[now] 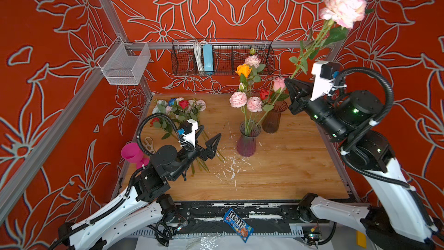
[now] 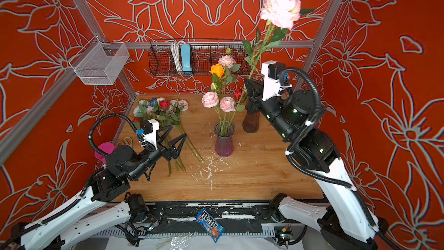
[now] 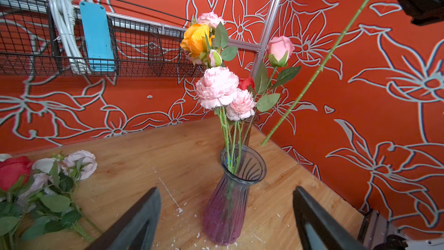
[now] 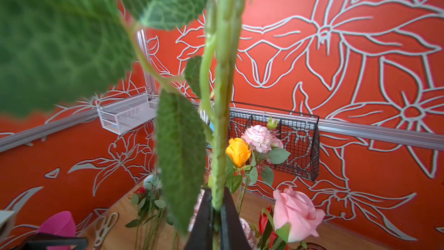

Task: Arrange flowers in a vase
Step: Place the flower in the vase.

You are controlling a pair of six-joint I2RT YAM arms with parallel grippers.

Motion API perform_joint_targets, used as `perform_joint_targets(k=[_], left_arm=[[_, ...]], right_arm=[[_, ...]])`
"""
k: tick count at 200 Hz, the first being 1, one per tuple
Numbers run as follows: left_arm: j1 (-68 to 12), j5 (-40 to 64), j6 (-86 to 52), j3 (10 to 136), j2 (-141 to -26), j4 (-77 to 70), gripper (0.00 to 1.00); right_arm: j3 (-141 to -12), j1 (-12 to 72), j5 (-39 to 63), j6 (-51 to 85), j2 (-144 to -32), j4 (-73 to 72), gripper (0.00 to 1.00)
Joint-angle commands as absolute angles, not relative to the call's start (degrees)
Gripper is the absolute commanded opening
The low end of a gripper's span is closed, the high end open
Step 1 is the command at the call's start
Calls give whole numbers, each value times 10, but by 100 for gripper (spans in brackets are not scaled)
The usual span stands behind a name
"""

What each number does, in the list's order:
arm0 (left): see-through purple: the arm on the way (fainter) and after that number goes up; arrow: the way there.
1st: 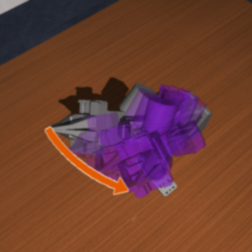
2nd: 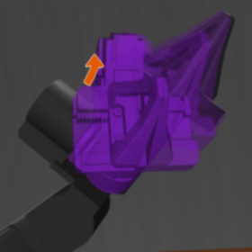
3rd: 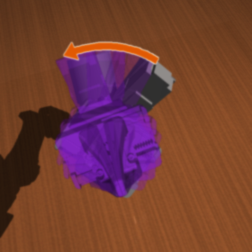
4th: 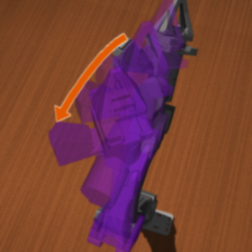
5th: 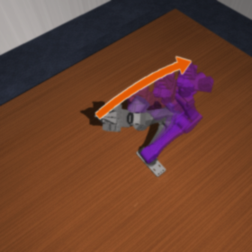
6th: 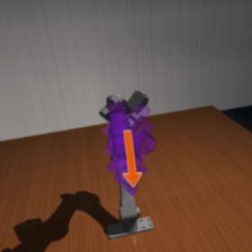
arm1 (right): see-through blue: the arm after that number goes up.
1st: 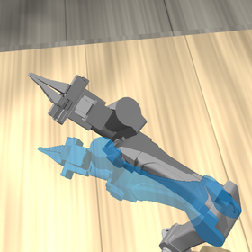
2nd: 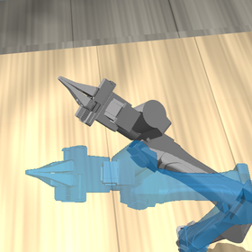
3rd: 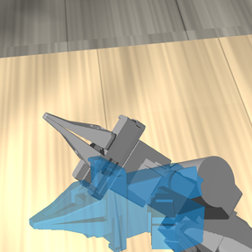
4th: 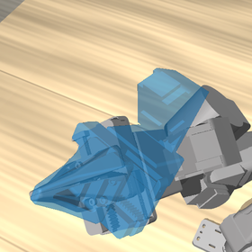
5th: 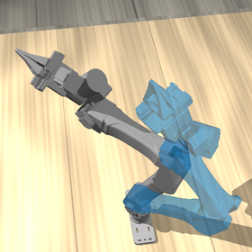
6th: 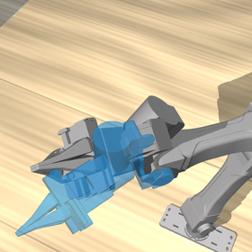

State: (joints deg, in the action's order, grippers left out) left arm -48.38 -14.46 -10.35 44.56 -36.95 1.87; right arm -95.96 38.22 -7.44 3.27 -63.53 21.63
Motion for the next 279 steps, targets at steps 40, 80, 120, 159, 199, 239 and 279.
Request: perform_joint_targets(k=[40, 80, 120, 159, 199, 239, 279], left_arm=[[-486, -170, -125, 423, -359, 32, 86], [-486, -175, -132, 409, -365, 28, 86], [-486, -176, -138, 406, -377, 35, 87], [-486, -181, -140, 403, -394, 26, 87], [-485, -211, -147, 406, -420, 21, 87], [-485, -245, -159, 390, -431, 11, 87], [-392, -264, -257, 398, -467, 71, 89]], right_arm=[[-863, 371, -91, 43, -665, 165, 0], [-748, 370, -89, 88, -652, 137, 1], [-668, 371, -80, 115, -632, 117, 23], [-638, 371, -81, 121, -599, 115, 33], [-630, 371, -66, 129, -563, 120, 36], [-610, 372, -46, 138, -514, 128, 37], [-558, 372, -62, 159, -447, 130, 37]])
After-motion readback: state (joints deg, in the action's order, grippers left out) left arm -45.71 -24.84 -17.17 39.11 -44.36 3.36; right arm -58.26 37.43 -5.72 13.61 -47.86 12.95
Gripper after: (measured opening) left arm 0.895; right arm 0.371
